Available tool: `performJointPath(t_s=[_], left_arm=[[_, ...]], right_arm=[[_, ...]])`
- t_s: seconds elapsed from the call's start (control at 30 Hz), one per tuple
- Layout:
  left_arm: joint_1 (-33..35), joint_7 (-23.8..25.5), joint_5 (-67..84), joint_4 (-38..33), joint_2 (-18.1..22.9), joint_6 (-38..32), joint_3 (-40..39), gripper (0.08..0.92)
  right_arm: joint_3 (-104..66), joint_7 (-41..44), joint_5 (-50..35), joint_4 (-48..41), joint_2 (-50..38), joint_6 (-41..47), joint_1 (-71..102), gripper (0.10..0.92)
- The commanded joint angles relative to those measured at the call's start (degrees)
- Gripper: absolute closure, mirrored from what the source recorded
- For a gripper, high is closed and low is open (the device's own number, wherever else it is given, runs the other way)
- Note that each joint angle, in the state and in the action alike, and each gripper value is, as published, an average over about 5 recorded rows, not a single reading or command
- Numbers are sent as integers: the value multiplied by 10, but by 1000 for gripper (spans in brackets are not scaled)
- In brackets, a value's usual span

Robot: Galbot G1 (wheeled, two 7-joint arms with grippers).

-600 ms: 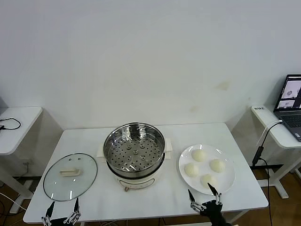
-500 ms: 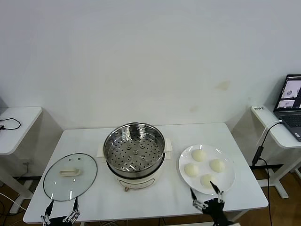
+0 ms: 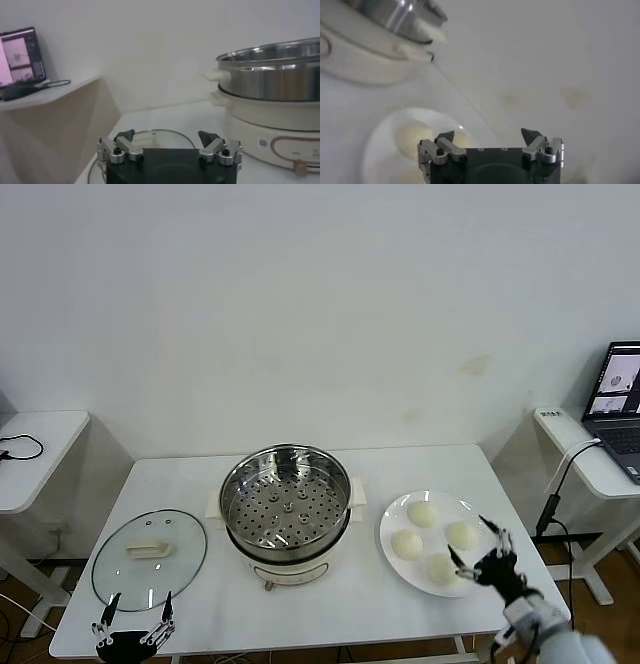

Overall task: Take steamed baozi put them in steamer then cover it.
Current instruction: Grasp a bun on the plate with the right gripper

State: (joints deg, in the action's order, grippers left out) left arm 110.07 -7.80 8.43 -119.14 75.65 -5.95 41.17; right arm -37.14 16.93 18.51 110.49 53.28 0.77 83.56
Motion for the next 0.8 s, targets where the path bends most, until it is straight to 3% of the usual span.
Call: performJointPath(t_s=[0.03,0.23,0.5,0.8], left_arm=[[-8,6,-55,-2,2,11,3,177],[-1,10,-67,-7,7,12,3,177],[1,10,-68,-11,9,11,4,177],[-4,10,-67,-12,7,11,7,177]], right_arm=[[78,131,67,-66,-186,22,-190,203],[308,238,-8,-152,-267,36,-430,203],[689,362,-68,-259,-267,42,-752,203],[862,403,-110,-317,-223,53,-849,203]])
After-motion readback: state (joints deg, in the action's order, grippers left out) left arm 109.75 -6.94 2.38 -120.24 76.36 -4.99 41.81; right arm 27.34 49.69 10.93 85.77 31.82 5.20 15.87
